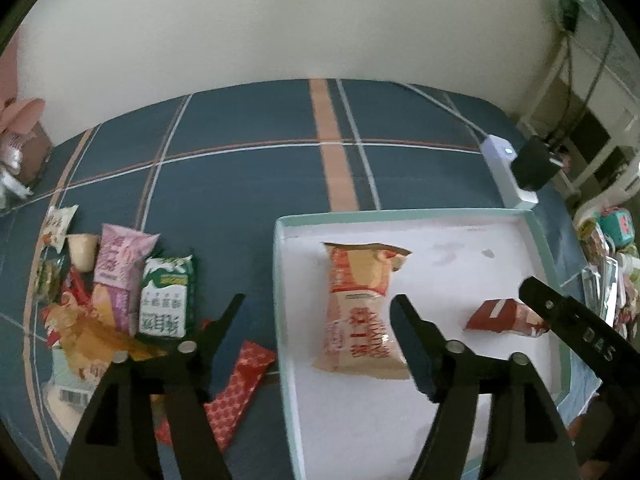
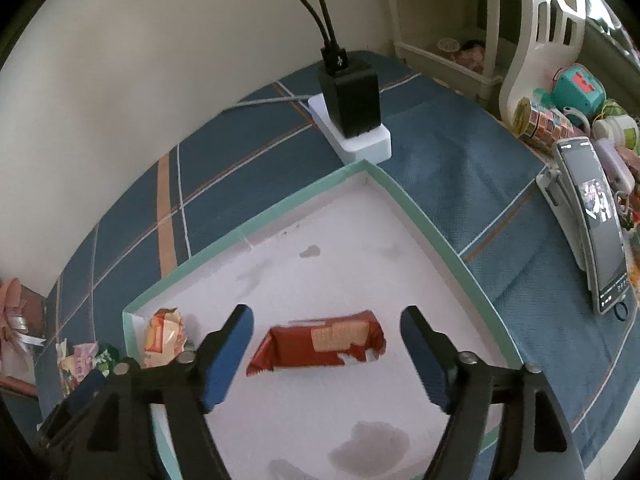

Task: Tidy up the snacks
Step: 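Move both tools back toward the snack pile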

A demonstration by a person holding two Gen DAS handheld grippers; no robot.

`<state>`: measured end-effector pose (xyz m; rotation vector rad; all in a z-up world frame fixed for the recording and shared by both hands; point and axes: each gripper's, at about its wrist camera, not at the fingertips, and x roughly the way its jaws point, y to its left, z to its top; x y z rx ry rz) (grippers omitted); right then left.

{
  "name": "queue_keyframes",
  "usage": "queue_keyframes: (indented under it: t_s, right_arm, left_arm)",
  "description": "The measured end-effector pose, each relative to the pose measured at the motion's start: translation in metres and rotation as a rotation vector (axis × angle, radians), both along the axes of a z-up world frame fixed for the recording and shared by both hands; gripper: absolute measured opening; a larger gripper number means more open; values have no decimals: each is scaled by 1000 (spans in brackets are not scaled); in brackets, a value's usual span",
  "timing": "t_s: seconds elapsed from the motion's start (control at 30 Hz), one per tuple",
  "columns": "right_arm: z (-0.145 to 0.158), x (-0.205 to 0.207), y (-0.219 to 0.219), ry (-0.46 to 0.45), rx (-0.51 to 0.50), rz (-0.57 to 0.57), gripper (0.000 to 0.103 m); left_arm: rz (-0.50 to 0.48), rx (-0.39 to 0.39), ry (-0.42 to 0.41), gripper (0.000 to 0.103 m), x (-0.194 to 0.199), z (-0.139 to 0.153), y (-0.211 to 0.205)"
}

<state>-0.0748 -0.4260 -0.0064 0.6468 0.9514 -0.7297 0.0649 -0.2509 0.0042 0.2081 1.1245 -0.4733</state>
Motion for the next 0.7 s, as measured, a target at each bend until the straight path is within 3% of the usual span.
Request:
queue_keyframes:
  t_s: [0.1,0.27,0.33,0.5,0.7]
  right_arm:
    - [-2,1,2,12,10,15,88]
    - [-6,7,10,38,-1,61,103]
    - [-5,9,13,39,-13,79,103]
    - [-5,13,18,54,-31,103,103]
    - [0,12,24,52,-32,112,103]
  left_arm:
    - [39,12,10,76,5,-2,8]
    - [120,38,5,91,16,-7,25]
    - [151,56,-3,99,19,-9,31]
    - [220,89,-33,101,26,-12,43]
    - [266,23,-34,101,24,-6,48]
